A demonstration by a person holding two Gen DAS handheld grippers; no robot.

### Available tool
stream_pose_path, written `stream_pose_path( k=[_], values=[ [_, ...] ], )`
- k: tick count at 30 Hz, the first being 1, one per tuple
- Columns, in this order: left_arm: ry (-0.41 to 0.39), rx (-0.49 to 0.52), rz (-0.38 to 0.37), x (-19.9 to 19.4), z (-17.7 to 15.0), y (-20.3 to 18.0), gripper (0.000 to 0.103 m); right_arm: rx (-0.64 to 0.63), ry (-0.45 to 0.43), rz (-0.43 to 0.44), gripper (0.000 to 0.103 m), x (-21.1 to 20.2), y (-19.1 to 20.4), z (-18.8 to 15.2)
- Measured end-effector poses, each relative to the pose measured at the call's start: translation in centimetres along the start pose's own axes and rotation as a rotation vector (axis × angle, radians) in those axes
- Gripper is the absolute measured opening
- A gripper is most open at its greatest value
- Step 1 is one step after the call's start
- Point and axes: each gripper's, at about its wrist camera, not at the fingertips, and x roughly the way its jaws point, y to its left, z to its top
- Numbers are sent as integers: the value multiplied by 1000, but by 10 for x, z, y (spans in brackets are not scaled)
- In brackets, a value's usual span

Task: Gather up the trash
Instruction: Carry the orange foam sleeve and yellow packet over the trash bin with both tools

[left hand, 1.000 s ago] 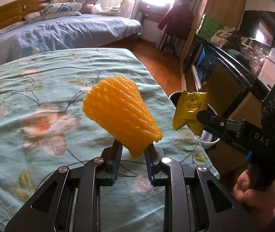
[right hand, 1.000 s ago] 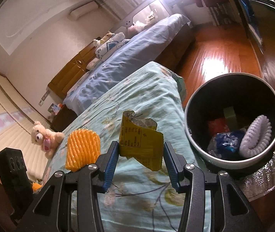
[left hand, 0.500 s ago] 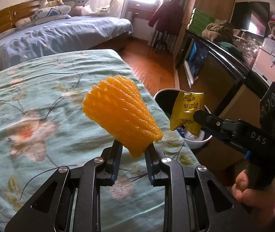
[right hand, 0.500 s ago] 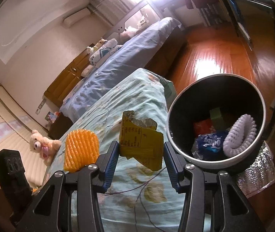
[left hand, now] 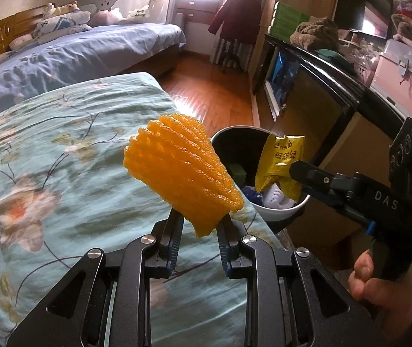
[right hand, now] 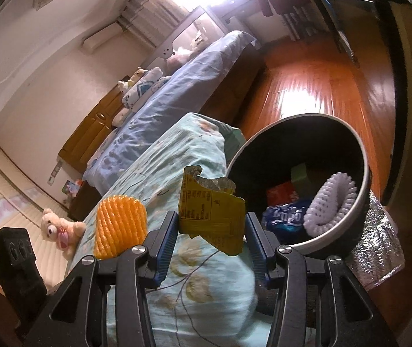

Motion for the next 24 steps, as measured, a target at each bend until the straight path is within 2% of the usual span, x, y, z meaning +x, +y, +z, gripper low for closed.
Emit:
stream_pose_path(
  k=[24],
  values=[
    [13, 68, -35, 16, 12, -37, 21, 60, -27, -39, 48, -17, -33, 6]
  ],
)
